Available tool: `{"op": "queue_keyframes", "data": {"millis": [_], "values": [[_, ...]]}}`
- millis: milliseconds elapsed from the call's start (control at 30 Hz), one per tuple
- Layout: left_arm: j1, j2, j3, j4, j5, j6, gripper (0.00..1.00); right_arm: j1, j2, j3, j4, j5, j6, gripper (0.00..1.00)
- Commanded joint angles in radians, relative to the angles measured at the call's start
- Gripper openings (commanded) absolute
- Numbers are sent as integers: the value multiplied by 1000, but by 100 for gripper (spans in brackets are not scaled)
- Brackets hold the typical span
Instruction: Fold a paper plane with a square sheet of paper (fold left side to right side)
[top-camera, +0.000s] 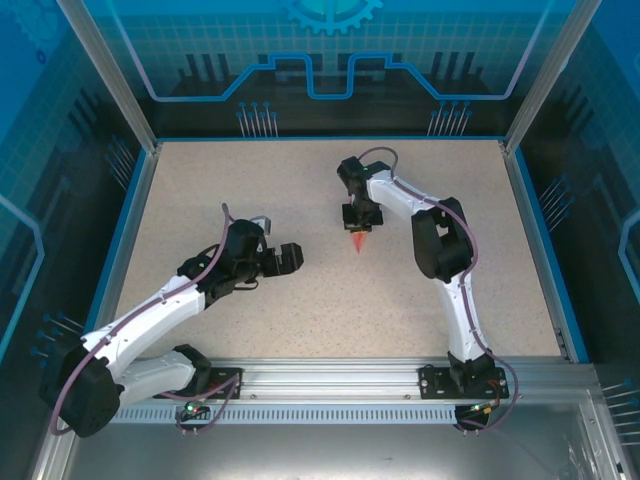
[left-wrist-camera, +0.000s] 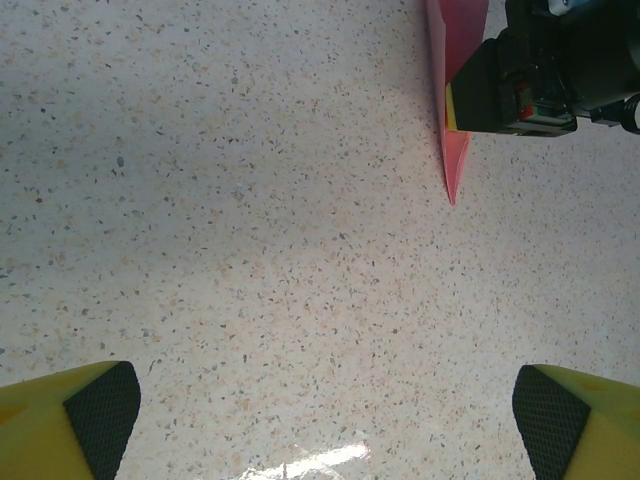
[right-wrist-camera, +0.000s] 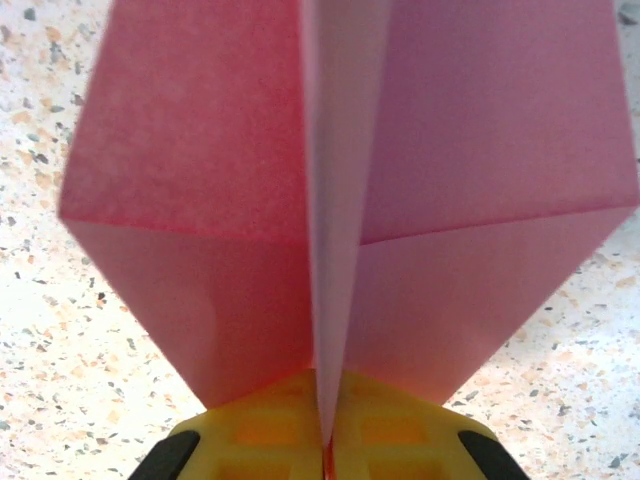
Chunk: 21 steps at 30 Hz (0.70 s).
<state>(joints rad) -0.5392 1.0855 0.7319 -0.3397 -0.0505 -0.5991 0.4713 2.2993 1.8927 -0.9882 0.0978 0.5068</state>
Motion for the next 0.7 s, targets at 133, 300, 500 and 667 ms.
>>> {"op": "queue_keyframes", "data": {"millis": [133, 300, 500, 667], "values": [[7, 28, 50, -33, 0, 25, 99, -3, 9, 10, -39, 2, -39, 15], [32, 80, 91, -45, 23, 18, 99, 4, -39, -13, -33, 9, -61, 21], [79, 110, 126, -27, 83, 6, 99, 26, -154, -50, -70, 69, -85, 28], [165, 109, 124, -21, 131, -23, 99, 37, -351, -184, -60, 64, -108, 40]]}}
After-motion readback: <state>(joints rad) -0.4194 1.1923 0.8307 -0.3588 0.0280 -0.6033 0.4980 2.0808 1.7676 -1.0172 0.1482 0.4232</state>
